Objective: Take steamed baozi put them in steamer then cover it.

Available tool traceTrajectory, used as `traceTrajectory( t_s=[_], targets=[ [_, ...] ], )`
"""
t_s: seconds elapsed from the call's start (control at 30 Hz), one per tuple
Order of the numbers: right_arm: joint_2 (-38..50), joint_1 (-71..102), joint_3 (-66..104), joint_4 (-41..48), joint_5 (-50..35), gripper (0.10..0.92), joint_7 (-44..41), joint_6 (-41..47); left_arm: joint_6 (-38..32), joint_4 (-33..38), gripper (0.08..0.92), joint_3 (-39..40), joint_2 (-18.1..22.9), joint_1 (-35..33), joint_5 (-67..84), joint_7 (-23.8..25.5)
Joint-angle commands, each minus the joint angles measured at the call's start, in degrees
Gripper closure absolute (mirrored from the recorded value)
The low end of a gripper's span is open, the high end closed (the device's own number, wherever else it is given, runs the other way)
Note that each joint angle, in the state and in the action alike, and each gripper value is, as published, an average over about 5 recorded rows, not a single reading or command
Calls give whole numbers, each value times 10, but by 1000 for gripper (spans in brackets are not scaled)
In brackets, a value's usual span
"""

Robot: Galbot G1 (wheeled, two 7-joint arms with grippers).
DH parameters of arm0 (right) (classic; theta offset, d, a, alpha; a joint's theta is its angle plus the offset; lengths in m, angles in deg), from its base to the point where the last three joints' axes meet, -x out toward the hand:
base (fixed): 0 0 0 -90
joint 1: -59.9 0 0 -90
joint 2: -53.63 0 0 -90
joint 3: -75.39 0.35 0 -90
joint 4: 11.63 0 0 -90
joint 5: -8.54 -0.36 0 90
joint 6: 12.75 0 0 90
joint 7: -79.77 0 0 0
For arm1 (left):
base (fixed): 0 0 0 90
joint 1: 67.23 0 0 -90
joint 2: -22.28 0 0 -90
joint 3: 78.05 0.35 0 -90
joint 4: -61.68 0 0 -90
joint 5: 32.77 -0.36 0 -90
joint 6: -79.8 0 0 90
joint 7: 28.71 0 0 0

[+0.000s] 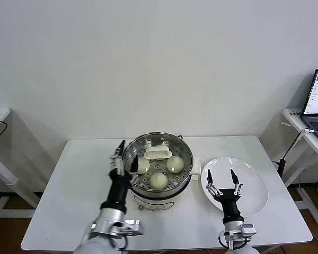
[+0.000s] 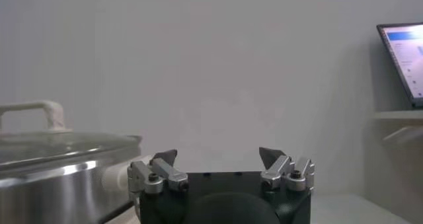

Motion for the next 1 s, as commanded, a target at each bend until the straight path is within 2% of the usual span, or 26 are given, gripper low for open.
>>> traceTrajectory(
  t_s=[0.03,0.13,0.3,1.0],
  targets=[
    [4,7,10,-61,3,203,-9,76,-235,-55,177,-262,63,-98,461,-39],
    [7,7,14,-65,6,203,-12,83,-258,-92,177,-267,80,-98,486,-21],
    [7,9,20,-72,4,203,-16,94,-264,-95,177,-252,92,-105,492,-10],
    [0,13,22,-72,8,203,-22,94,-256,-96,177,-252,88,-108,483,-8]
  ],
)
